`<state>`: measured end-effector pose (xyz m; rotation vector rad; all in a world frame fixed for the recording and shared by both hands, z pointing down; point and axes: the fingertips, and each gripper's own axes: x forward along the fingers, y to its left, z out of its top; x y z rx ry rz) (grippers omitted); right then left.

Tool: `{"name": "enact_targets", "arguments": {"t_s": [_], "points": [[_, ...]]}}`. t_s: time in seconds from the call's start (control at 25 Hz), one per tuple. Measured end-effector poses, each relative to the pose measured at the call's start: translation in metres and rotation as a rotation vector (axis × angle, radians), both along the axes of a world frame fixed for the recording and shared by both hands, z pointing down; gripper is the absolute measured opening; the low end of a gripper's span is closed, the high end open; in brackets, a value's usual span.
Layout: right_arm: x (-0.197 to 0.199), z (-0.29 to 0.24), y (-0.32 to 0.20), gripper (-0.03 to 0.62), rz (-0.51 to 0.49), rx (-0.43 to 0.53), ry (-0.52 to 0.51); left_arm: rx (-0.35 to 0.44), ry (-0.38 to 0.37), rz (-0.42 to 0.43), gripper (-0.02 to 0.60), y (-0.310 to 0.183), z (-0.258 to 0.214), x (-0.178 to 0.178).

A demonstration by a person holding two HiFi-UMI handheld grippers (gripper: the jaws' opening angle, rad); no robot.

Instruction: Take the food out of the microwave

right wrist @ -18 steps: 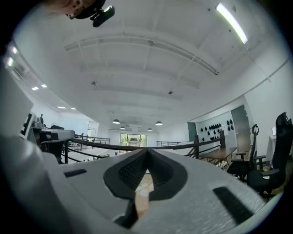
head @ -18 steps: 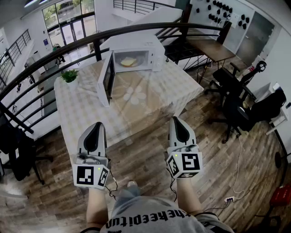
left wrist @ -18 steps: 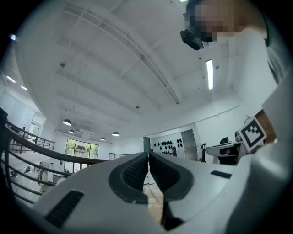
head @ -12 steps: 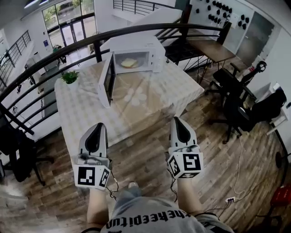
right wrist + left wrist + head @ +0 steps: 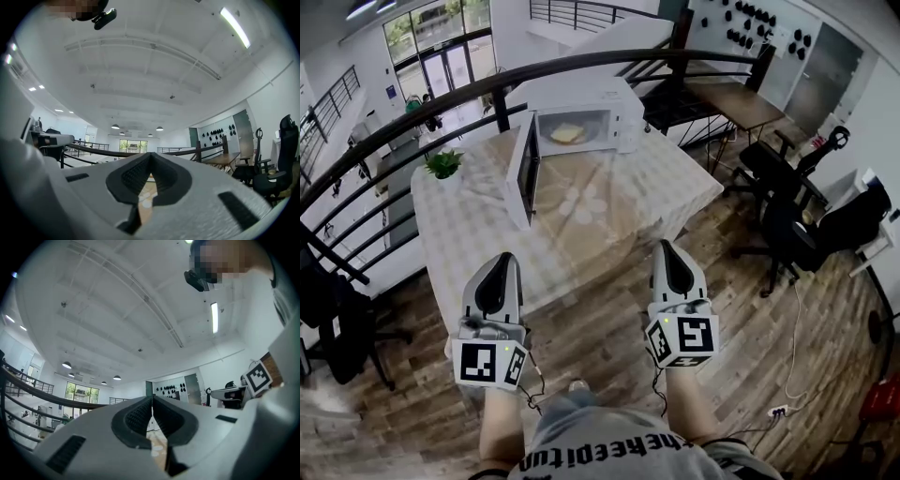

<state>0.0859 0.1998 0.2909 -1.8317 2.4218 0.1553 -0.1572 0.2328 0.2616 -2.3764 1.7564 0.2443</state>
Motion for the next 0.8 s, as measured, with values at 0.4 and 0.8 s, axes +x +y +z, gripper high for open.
{"name": "enact_targets", "arguments": {"t_s": [0.4,0.8], "points": [[-0.028,-0.002,-0.018,0.005,0.011,0.011,-0.023,0.003,0.008,0.054,0.012,-0.026,0.005,-0.019],[-0.029,0.005,-0.066,0.005,0.020,-0.008,-0.004,-0.020,0.016,0.066,0.012,-0.075,0.015,-0.022]]}}
